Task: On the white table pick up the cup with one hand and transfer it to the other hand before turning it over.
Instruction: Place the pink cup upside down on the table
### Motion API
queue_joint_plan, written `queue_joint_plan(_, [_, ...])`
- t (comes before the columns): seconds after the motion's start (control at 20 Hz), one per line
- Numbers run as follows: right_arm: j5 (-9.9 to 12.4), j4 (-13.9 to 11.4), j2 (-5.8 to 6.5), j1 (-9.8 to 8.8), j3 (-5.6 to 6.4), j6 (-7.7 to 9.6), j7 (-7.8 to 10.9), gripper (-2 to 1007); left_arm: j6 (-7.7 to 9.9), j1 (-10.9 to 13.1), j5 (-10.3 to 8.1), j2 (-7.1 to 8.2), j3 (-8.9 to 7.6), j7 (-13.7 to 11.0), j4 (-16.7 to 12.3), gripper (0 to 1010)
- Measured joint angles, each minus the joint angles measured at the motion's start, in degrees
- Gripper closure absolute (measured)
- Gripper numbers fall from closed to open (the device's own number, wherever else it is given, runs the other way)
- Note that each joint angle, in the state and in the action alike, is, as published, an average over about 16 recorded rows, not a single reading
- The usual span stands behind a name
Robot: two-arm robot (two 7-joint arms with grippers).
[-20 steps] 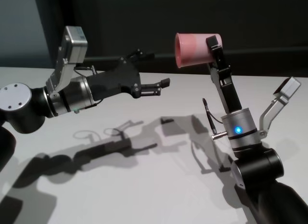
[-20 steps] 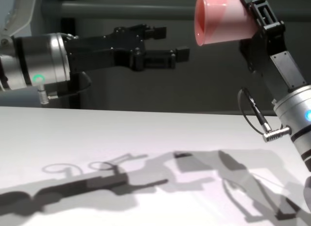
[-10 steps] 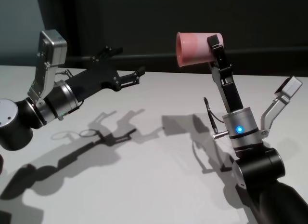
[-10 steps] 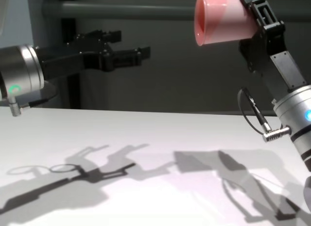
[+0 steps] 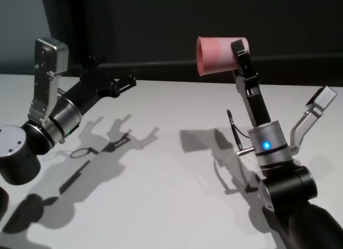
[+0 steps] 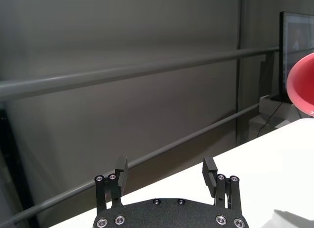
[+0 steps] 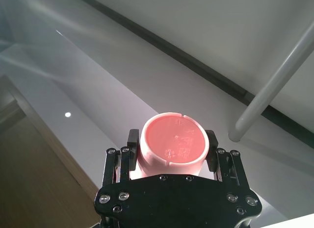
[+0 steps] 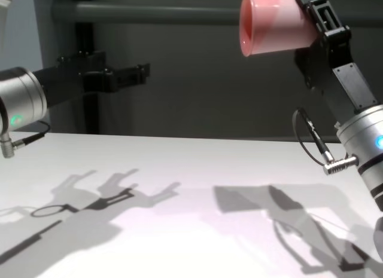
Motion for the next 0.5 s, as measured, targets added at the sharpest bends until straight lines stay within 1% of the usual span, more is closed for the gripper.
queue_joint_plan(0.15, [0.0,0.0,0.00,0.00,0.00,0.00,0.00,236,1.30,1.5,1.10,-0.84,-1.12,4.3,-1.3,7])
queue_joint_plan(0.25, [0.0,0.0,0.00,0.00,0.00,0.00,0.00,236,1.83,2.5,1.69,-1.46,-1.86,6.7,-2.0,7])
queue_joint_plan(0.4, [0.0,0.0,0.00,0.00,0.00,0.00,0.00,236,2.10,3.9,2.28,-2.47,-2.90,9.5,-2.8,7])
queue_joint_plan(0.5, [0.0,0.0,0.00,0.00,0.00,0.00,0.00,236,2.04,4.8,2.45,-3.17,-3.58,10.9,-3.1,7])
